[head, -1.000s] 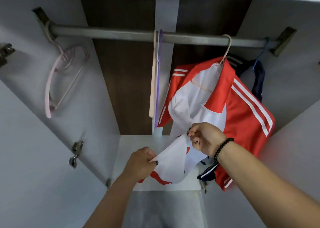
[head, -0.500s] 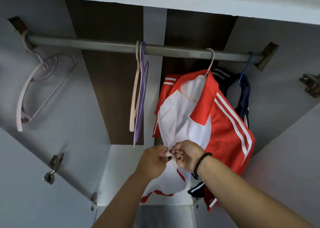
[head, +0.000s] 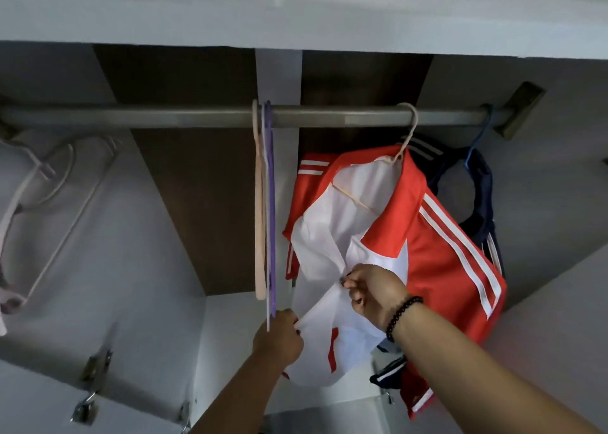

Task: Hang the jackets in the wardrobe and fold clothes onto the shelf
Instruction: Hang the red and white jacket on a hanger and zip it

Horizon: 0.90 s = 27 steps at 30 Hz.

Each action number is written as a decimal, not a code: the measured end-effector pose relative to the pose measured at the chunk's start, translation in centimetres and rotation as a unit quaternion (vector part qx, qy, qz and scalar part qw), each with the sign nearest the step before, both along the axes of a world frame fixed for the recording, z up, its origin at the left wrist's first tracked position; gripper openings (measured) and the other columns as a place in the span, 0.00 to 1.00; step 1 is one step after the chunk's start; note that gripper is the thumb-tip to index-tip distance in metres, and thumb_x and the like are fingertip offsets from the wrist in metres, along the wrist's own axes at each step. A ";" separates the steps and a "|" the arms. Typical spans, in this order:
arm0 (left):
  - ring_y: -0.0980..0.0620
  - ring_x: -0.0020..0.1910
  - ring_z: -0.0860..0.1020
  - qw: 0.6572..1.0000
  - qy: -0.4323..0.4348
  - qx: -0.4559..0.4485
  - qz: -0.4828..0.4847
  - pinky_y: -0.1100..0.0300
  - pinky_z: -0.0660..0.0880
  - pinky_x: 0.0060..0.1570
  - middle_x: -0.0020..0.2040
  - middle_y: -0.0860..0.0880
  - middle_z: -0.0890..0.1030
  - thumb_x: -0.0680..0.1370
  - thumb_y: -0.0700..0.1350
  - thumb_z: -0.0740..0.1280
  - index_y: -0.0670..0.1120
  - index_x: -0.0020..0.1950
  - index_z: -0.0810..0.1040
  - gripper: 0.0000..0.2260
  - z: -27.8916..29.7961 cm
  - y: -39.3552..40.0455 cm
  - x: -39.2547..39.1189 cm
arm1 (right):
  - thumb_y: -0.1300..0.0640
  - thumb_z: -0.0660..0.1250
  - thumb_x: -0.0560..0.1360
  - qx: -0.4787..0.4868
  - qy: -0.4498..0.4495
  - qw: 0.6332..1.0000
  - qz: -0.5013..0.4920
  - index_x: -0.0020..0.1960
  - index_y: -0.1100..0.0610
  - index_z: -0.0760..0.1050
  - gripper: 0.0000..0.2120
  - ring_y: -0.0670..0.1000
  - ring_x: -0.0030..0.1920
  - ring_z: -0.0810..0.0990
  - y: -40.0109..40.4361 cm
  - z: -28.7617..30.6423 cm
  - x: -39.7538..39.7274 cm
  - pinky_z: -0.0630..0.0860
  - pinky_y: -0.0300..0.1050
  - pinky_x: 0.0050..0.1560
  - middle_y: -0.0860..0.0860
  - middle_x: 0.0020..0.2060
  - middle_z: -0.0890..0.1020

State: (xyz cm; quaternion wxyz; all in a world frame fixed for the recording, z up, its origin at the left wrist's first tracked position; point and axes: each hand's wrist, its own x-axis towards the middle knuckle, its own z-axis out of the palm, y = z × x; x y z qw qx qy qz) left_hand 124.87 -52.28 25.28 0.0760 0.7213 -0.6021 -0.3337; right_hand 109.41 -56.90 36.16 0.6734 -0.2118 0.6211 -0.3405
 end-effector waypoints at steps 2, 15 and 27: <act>0.48 0.59 0.77 1.000 0.023 -0.014 0.001 0.52 0.75 0.63 0.59 0.49 0.76 0.79 0.48 0.66 0.50 0.62 0.70 0.13 0.1 -0.9 -0.7 | 0.68 0.54 0.74 -0.010 0.010 1.000 -0.008 0.34 0.56 0.66 0.13 0.46 0.19 0.63 0.1 0.1 0.3 0.60 0.35 0.21 0.52 0.25 0.73; 0.53 0.47 0.79 0.967 -0.014 -0.233 -0.106 0.66 0.69 0.44 0.48 0.51 0.82 0.79 0.48 0.60 0.47 0.50 0.79 0.09 2.7 -2.1 -3.6 | 0.71 0.54 0.73 -0.042 0.072 0.994 -0.065 0.36 0.58 0.67 0.13 0.47 0.19 0.65 1.2 -1.8 -0.2 0.60 0.35 0.21 0.54 0.23 0.74; 0.54 0.26 0.65 0.975 0.106 -0.191 -0.032 0.64 0.61 0.27 0.24 0.52 0.66 0.76 0.51 0.69 0.50 0.27 0.63 0.22 4.1 -3.3 -3.0 | 0.72 0.53 0.73 -0.057 -0.015 0.995 -0.086 0.36 0.58 0.67 0.13 0.47 0.17 0.66 -0.1 0.6 1.5 0.61 0.34 0.19 0.56 0.24 0.73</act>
